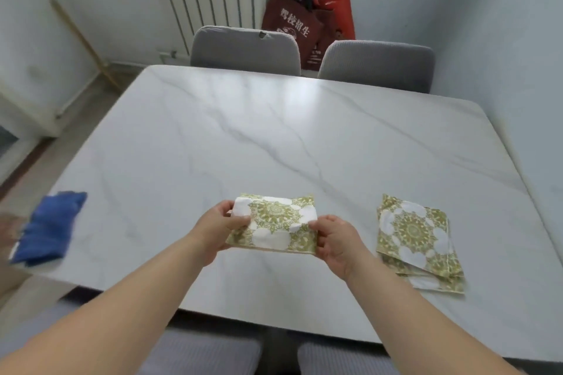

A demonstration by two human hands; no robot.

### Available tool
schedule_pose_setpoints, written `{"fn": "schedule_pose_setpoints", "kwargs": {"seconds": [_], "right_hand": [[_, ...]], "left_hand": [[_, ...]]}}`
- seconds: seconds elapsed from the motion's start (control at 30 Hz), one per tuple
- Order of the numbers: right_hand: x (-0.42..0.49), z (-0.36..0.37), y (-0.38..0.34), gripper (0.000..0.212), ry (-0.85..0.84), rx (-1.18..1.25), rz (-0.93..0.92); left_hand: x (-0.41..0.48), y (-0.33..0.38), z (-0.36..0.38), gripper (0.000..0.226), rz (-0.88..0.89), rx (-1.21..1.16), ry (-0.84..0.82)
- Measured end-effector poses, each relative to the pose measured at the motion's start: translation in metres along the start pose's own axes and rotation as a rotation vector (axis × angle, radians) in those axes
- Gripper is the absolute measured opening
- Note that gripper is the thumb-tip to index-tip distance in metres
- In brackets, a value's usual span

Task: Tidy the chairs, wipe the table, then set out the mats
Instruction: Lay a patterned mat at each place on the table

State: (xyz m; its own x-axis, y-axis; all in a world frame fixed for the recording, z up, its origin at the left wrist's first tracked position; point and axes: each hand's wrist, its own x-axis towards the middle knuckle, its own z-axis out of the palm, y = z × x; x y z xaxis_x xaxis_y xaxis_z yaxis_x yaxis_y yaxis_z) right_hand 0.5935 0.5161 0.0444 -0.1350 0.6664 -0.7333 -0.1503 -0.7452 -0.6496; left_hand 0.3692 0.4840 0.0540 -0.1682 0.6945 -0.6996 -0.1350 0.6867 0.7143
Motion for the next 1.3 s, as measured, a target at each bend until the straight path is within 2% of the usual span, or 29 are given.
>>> {"fn": "schedule_pose_setpoints", "kwargs": {"seconds": [0.13,0.23,0.33,0.43,0.57,0.63,0.9,1.3], "right_hand": [[0.011,0.080,0.018,0.007,0.007,-0.107,0.097],[0.022,0.140,0.027,0.010,-0.023,-0.121,0.052],[0.033,0.177,0.036,0.015,-0.005,-0.110,-0.036],[0.048,0.197,0.060,0.014,0.062,-0.148,-0.001],[0.063,0.207,0.096,0.010,0.132,-0.262,0.202],[0.070,0.209,0.112,0.014,0.166,-0.307,0.228],[0.086,0.204,0.137,0.025,0.286,-0.514,0.167],[0.077,0.208,0.147,0.019,0.272,-0.787,0.065]], "left_hand": [[0.001,0.004,-0.073,0.034,0.061,0.114,0.086],[0.010,0.008,-0.130,0.042,0.122,0.199,0.152],[0.023,0.011,-0.168,0.043,0.195,0.189,0.167],[0.040,-0.001,-0.190,0.044,0.179,0.148,0.154],[0.067,-0.043,-0.206,0.038,-0.072,0.186,0.157],[0.078,-0.063,-0.212,0.032,-0.138,0.235,0.183],[0.089,-0.075,-0.217,0.016,-0.081,0.374,0.243],[0.079,-0.094,-0.230,0.022,-0.111,0.424,0.235]]}}
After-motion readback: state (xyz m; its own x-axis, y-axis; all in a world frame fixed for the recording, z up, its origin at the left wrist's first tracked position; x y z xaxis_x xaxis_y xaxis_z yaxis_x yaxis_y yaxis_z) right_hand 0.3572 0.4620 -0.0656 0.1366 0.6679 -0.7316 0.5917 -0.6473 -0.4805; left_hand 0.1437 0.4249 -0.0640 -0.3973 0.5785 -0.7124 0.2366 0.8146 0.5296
